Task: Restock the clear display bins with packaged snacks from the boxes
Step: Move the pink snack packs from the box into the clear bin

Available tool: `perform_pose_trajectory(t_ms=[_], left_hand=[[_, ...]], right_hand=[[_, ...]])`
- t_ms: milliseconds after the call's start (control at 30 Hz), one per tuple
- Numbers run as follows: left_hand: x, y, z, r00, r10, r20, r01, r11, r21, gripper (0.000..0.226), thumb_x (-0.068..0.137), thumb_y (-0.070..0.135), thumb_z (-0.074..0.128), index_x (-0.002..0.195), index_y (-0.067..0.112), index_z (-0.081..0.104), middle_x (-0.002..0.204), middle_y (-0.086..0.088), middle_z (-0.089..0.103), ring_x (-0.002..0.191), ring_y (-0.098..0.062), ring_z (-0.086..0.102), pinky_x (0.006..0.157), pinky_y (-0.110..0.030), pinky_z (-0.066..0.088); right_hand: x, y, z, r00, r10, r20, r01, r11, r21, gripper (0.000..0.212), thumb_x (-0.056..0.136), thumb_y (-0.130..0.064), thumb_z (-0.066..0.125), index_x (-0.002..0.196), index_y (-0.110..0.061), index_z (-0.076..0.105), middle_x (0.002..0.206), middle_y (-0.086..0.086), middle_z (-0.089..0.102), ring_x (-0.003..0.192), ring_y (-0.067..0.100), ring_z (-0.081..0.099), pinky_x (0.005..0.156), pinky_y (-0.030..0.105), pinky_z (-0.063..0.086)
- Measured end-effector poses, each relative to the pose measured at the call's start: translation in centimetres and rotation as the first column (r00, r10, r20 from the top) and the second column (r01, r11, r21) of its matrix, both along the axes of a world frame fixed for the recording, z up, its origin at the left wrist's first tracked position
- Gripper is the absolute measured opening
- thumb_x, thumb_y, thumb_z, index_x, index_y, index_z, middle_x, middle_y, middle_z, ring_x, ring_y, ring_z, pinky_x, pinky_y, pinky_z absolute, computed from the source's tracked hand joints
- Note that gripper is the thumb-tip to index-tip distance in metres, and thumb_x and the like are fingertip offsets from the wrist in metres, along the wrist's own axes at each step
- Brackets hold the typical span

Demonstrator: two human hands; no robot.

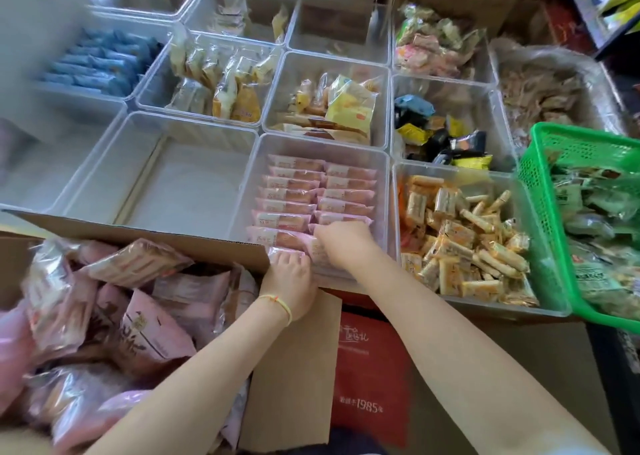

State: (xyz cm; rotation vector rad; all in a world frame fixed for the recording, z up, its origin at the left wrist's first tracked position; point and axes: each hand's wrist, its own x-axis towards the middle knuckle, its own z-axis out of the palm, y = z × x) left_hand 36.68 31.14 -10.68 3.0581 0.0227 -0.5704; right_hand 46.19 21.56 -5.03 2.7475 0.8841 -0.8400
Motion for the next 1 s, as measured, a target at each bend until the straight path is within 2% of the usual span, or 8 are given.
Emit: perform_pose_trajectory(t_ms=[167, 233, 367, 533, 767, 900, 933, 1000], left_hand=[[0.2, 0.0, 0.5, 0.999, -0.005, -0.032, 0.005, 1.000, 0.011, 0.039, 0.102, 0.034, 0.031, 0.127, 0.010, 0.049, 0.127, -0.008, 0.056, 0.119, -0.028, 0.048, 0.106, -0.037, 0.032], [0.2, 0.0, 0.6, 0.999, -0.001, -0.042, 0.001, 1.000, 0.008, 0.037, 0.102, 0.034, 0.031, 0.126, 0.011, 0.049, 0.126, -0.008, 0.056, 0.118, -0.027, 0.048, 0.105, -0.037, 0.033], [0.2, -0.3, 0.4, 0.998, 0.069, -0.009, -0.069, 0.997, -0.038, 0.037, 0.100, 0.032, 0.036, 0.129, 0.012, 0.046, 0.128, -0.008, 0.052, 0.116, -0.027, 0.048, 0.103, -0.037, 0.035], [1.2, 0.0, 0.4, 0.992, 0.100, 0.071, -0.076, 0.954, -0.289, 0.062, 0.098, 0.030, 0.043, 0.154, 0.024, 0.018, 0.157, -0.006, 0.025, 0.143, -0.025, 0.024, 0.113, -0.040, 0.035], [3.0, -0.4, -0.4, 0.988, -0.034, -0.153, 0.006, 0.984, -0.180, 0.063, 0.096, 0.063, 0.017, 0.135, 0.028, 0.052, 0.137, -0.006, 0.052, 0.125, -0.025, 0.045, 0.098, -0.045, 0.044], [4.1, -0.3, 0.4, 0.949, 0.040, -0.313, -0.090, 0.985, -0.148, 0.096, 0.077, 0.083, 0.006, 0.123, 0.022, 0.065, 0.125, -0.008, 0.056, 0.122, -0.026, 0.043, 0.097, -0.045, 0.043], [4.4, -0.3, 0.9, 0.935, 0.041, -0.351, -0.100, 0.984, -0.150, 0.092, 0.080, 0.080, 0.011, 0.125, 0.020, 0.063, 0.125, -0.011, 0.055, 0.123, -0.028, 0.043, 0.099, -0.044, 0.042], [5.1, -0.1, 1.3, 0.938, 0.094, -0.335, -0.167, 0.966, -0.198, 0.051, 0.101, 0.044, 0.027, 0.125, 0.011, 0.056, 0.121, -0.018, 0.055, 0.122, -0.034, 0.045, 0.098, -0.043, 0.043]], right_hand=[[0.2, -1.6, -3.6, 0.950, -0.187, -0.251, 0.237, 0.953, 0.191, 0.037, 0.099, -0.039, 0.051, 0.132, -0.022, 0.055, 0.129, 0.011, 0.061, 0.115, 0.036, 0.057, 0.093, 0.042, 0.048], [0.5, -2.9, -3.7, 0.956, -0.189, -0.226, 0.240, 0.944, 0.225, 0.039, 0.093, -0.042, 0.063, 0.126, -0.023, 0.057, 0.124, 0.006, 0.063, 0.109, 0.029, 0.059, 0.093, 0.041, 0.050], [0.7, -3.4, -3.3, 0.989, -0.147, -0.006, 0.145, 0.970, 0.193, 0.024, 0.091, -0.034, 0.066, 0.109, -0.021, 0.057, 0.115, 0.003, 0.056, 0.104, 0.025, 0.055, 0.089, 0.041, 0.050], [0.8, -3.2, -4.1, 0.963, -0.189, -0.191, 0.193, 0.981, 0.002, 0.022, 0.095, -0.009, 0.056, 0.116, -0.015, 0.058, 0.106, 0.007, 0.058, 0.088, 0.025, 0.056, 0.073, 0.033, 0.047], [1.4, -3.6, -3.8, 0.917, -0.256, -0.306, 0.308, 0.942, 0.135, 0.022, 0.100, -0.023, 0.052, 0.114, -0.015, 0.067, 0.107, 0.006, 0.064, 0.098, 0.023, 0.060, 0.082, 0.034, 0.052], [1.0, -3.6, -4.0, 0.926, -0.256, -0.278, 0.260, 0.965, -0.024, 0.028, 0.101, -0.016, 0.045, 0.120, -0.005, 0.062, 0.112, 0.009, 0.064, 0.094, 0.024, 0.060, 0.076, 0.033, 0.049], [0.9, -3.4, -3.9, 0.927, -0.268, -0.263, 0.263, 0.963, -0.054, 0.027, 0.101, -0.016, 0.046, 0.120, -0.004, 0.062, 0.111, 0.008, 0.064, 0.091, 0.024, 0.059, 0.074, 0.032, 0.048], [0.9, -2.9, -3.6, 0.932, -0.287, -0.220, 0.282, 0.958, -0.055, 0.021, 0.100, -0.015, 0.049, 0.113, -0.007, 0.062, 0.104, 0.007, 0.061, 0.086, 0.023, 0.057, 0.072, 0.031, 0.047]])
